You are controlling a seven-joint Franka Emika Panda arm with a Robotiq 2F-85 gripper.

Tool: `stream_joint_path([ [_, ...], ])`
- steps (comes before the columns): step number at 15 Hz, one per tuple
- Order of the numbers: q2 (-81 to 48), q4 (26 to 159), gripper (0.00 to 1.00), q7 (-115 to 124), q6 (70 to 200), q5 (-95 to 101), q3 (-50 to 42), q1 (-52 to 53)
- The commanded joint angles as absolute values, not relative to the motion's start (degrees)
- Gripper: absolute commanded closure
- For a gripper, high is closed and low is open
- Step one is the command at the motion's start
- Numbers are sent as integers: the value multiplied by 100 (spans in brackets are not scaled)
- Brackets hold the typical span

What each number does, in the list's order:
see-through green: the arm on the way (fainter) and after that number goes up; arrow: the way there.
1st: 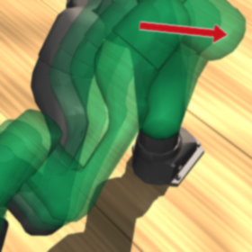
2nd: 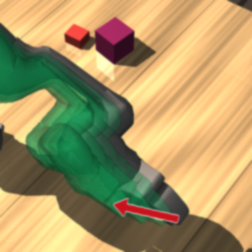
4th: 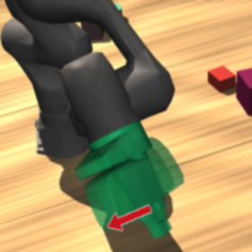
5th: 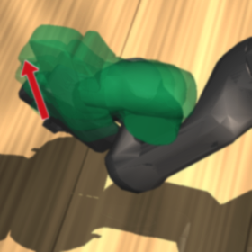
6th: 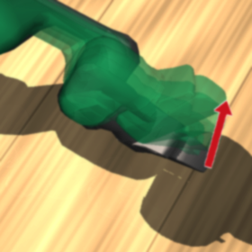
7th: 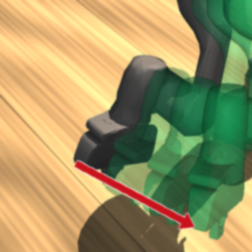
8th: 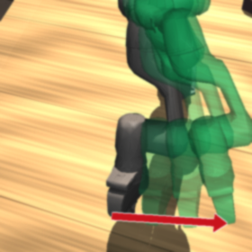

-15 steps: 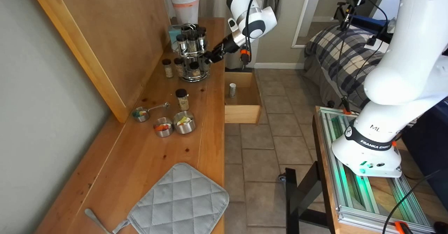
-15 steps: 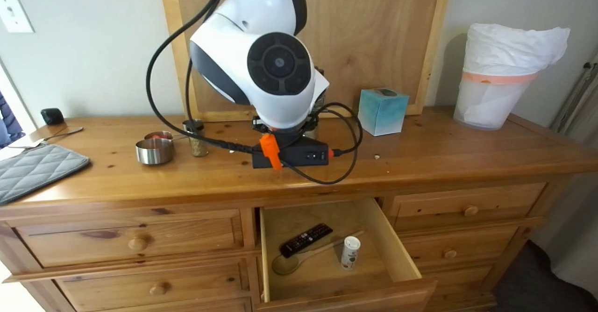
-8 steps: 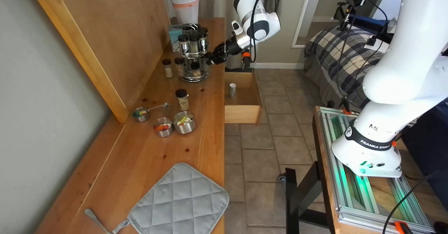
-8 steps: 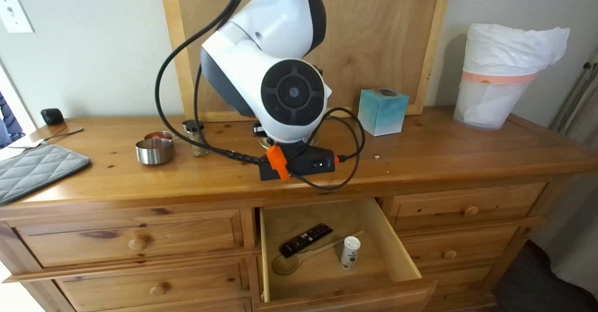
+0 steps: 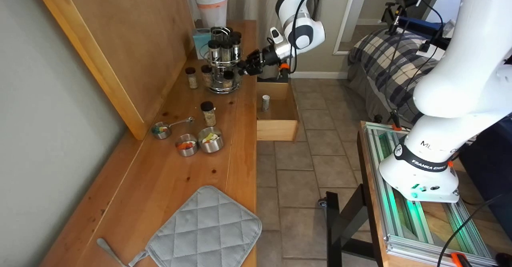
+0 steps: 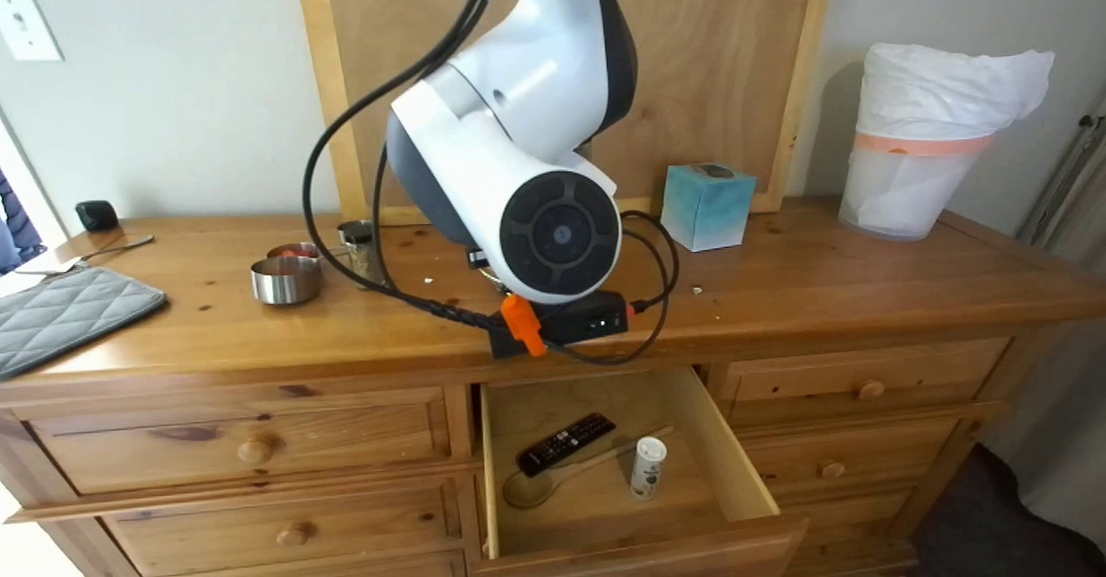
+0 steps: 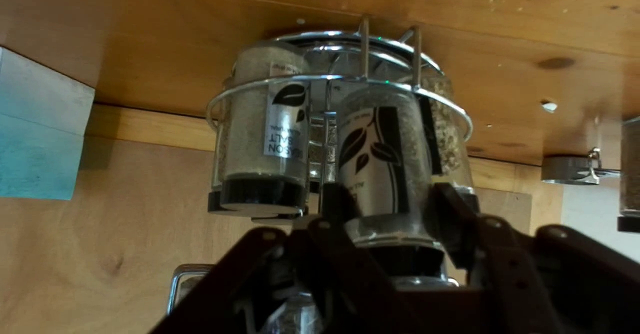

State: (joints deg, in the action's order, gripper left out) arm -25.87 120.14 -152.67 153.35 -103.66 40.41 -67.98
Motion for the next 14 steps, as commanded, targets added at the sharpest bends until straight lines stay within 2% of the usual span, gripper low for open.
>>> stream_joint_path([
  [1, -2323, 12225, 77, -15709, 14904, -10693, 4120, -7019],
  [2, -1900, 12277, 77, -15505, 14314, -10935, 2896, -5960],
  [6, -1788, 12364, 77, -15491, 13523, -11188, 1292, -4601],
  [10, -1757, 12400, 77, -15446, 13170, -11297, -14, -3377],
  [14, -1584, 12553, 77, -15506, 12975, -11345, -903, -2509],
])
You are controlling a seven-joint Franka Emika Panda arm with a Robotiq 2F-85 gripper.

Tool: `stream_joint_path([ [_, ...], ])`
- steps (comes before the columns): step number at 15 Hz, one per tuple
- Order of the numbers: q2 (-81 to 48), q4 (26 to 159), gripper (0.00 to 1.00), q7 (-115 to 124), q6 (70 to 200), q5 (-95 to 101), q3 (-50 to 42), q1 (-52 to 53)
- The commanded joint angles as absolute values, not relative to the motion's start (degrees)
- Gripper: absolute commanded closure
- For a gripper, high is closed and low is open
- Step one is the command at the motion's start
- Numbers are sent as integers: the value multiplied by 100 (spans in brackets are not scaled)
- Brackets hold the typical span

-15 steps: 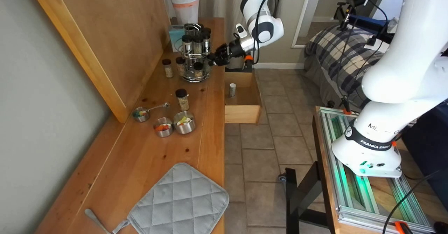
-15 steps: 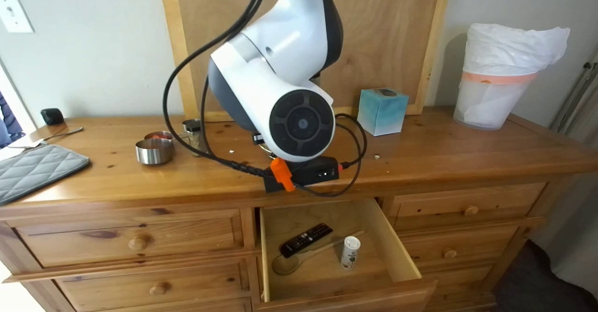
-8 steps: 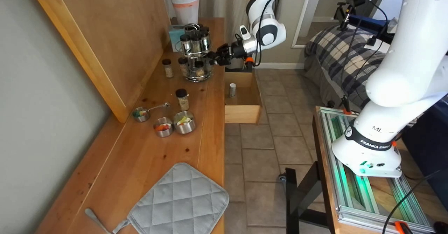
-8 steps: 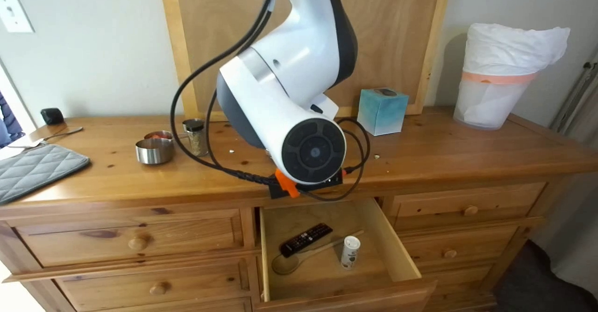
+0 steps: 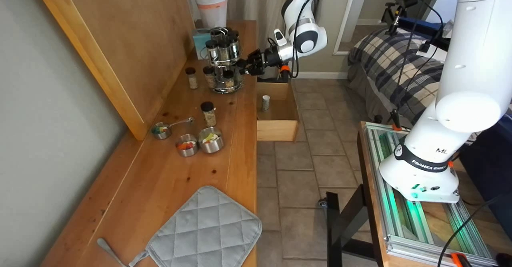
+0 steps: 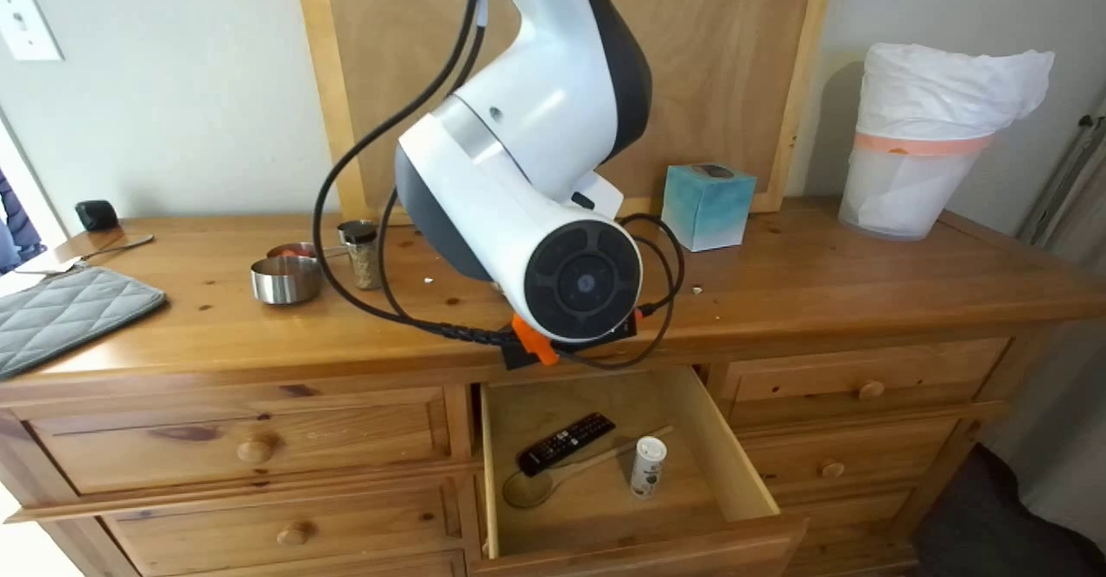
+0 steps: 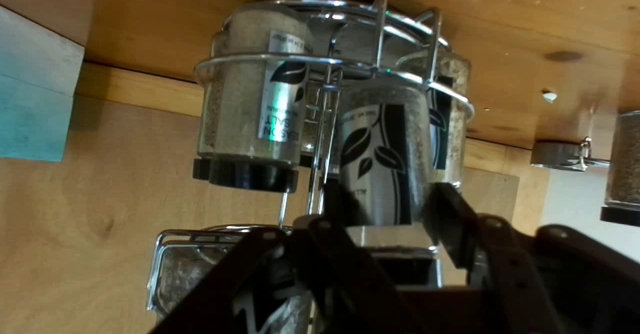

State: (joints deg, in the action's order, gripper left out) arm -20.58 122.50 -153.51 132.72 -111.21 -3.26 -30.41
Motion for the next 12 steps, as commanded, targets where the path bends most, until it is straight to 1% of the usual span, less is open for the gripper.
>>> stream_joint_path([
  [1, -1543, 12598, 77, -15532, 12942, -11333, -1040, -2372],
  [6, -1313, 12784, 77, -15758, 12917, -11370, -1479, -1953],
  [12, -1077, 12903, 77, -15884, 12877, -11440, -1653, -1799],
])
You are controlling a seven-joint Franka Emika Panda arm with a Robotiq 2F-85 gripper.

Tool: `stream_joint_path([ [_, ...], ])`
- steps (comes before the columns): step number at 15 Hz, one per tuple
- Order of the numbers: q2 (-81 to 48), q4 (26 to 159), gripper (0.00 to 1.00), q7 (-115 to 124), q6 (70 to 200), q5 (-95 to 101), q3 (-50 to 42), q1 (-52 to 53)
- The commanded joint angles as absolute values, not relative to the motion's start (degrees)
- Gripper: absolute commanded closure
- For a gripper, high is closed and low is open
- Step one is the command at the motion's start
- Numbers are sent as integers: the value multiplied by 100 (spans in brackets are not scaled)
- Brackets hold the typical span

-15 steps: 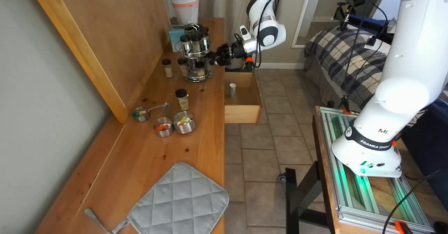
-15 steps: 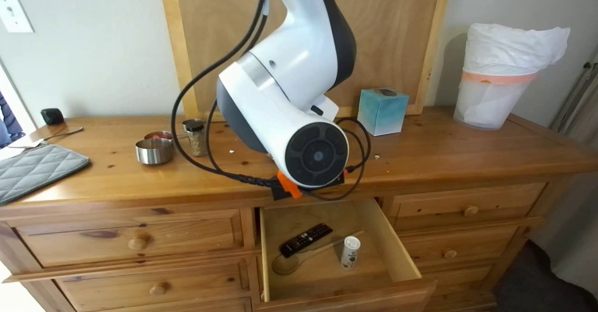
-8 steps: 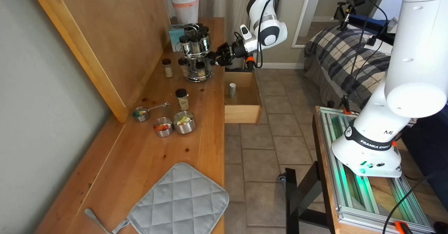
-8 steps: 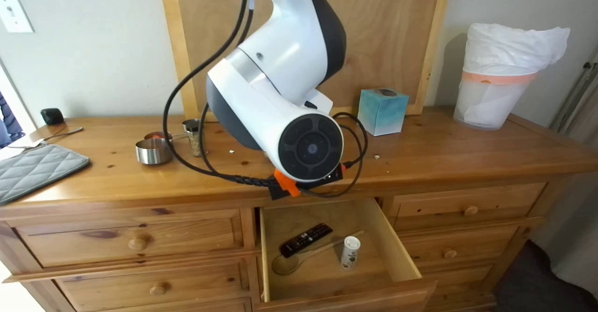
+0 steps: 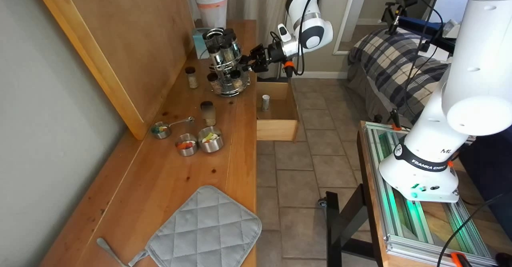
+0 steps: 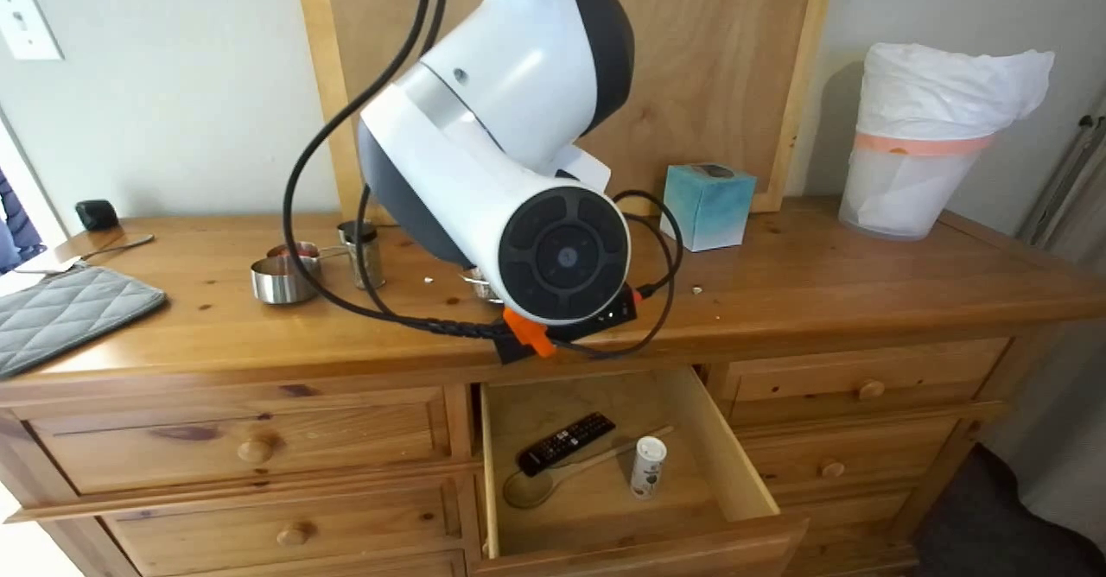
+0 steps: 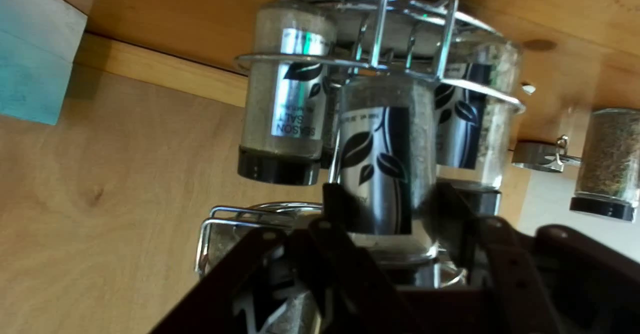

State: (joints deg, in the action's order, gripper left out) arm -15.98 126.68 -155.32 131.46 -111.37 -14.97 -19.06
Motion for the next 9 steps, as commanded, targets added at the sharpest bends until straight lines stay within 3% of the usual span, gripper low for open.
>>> stream_joint_path([
  [1, -1071, 12899, 77, -15879, 12869, -11437, -1660, -1786],
  [9, -1197, 12792, 77, -15616, 13014, -11333, -1672, -1695],
])
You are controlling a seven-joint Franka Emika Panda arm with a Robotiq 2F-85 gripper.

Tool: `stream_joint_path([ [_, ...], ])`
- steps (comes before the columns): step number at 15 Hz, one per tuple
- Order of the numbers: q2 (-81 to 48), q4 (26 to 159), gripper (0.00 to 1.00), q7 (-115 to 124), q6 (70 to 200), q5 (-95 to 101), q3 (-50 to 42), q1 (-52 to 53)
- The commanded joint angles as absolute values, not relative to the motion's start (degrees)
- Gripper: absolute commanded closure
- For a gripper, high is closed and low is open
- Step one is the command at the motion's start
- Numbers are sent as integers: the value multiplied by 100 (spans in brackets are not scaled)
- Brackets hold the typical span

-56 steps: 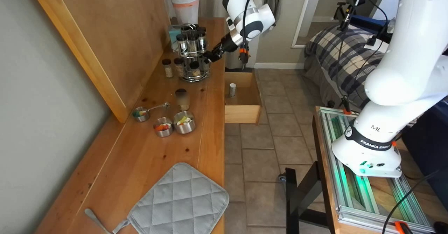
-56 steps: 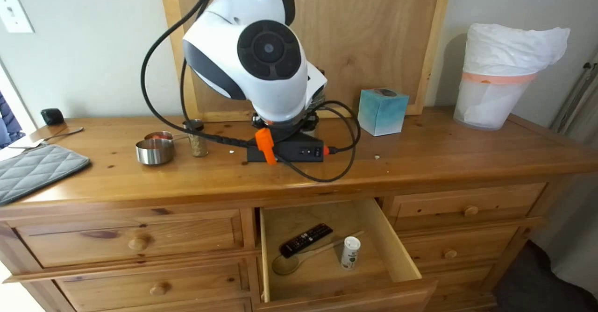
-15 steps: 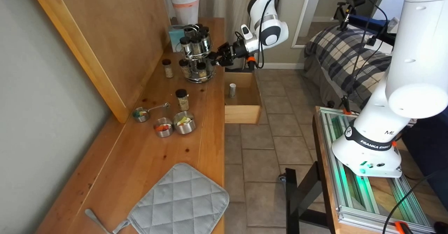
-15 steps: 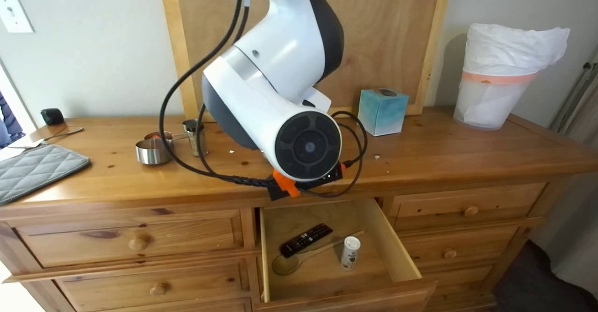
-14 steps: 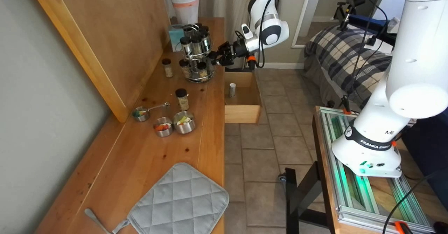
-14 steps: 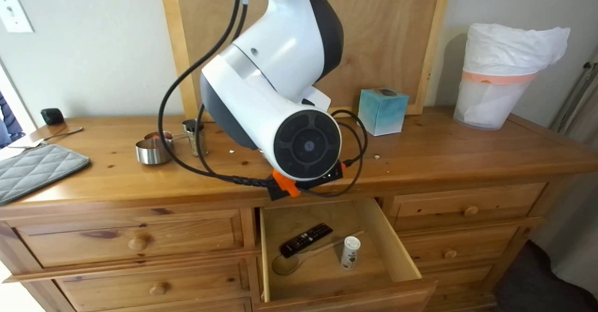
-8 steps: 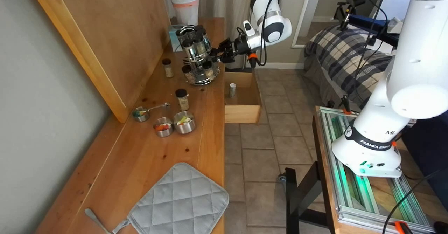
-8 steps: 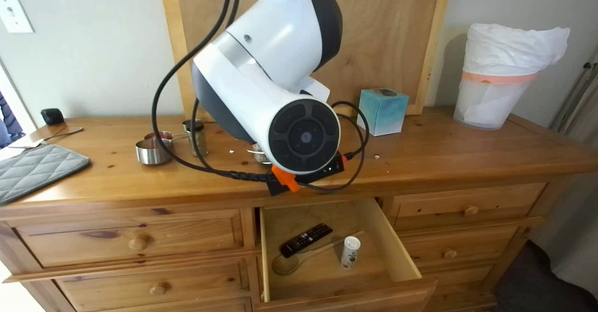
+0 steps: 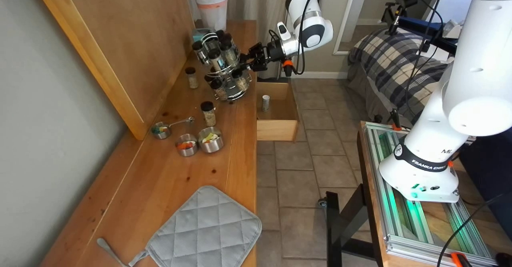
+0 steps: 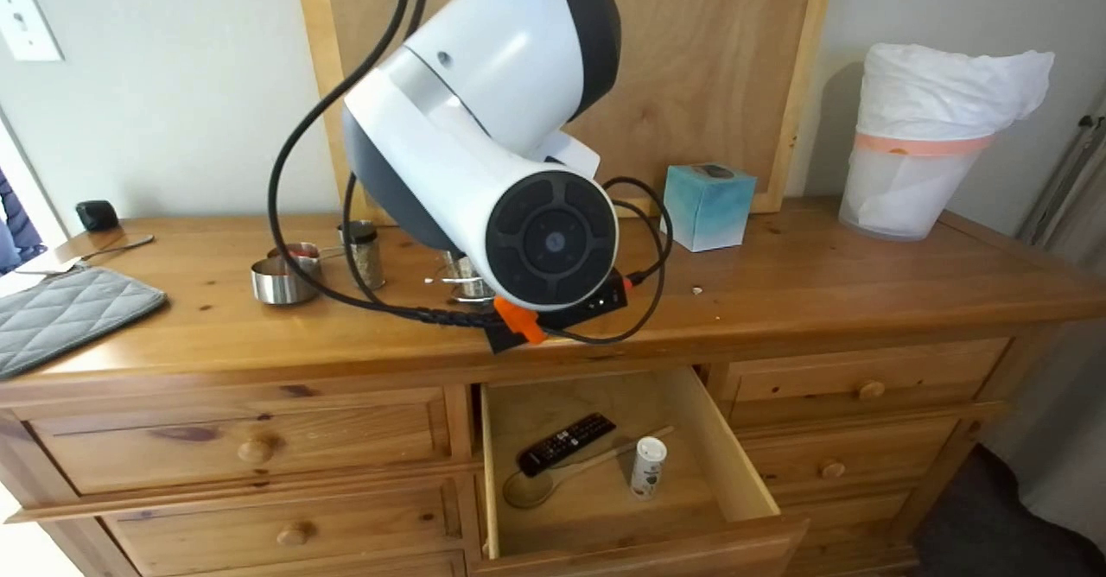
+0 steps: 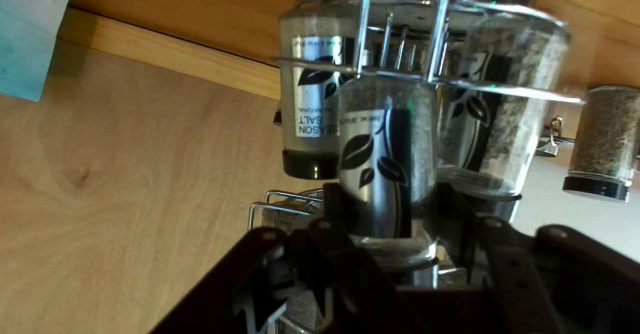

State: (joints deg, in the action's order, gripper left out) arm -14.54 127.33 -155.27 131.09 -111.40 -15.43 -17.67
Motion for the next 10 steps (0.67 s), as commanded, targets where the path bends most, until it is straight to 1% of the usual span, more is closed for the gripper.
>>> stream_joint_path([
  [1, -1232, 12760, 77, -15551, 13077, -11327, -1676, -1689],
  [10, -1408, 12592, 77, -15180, 13745, -11307, -1721, -1635],
])
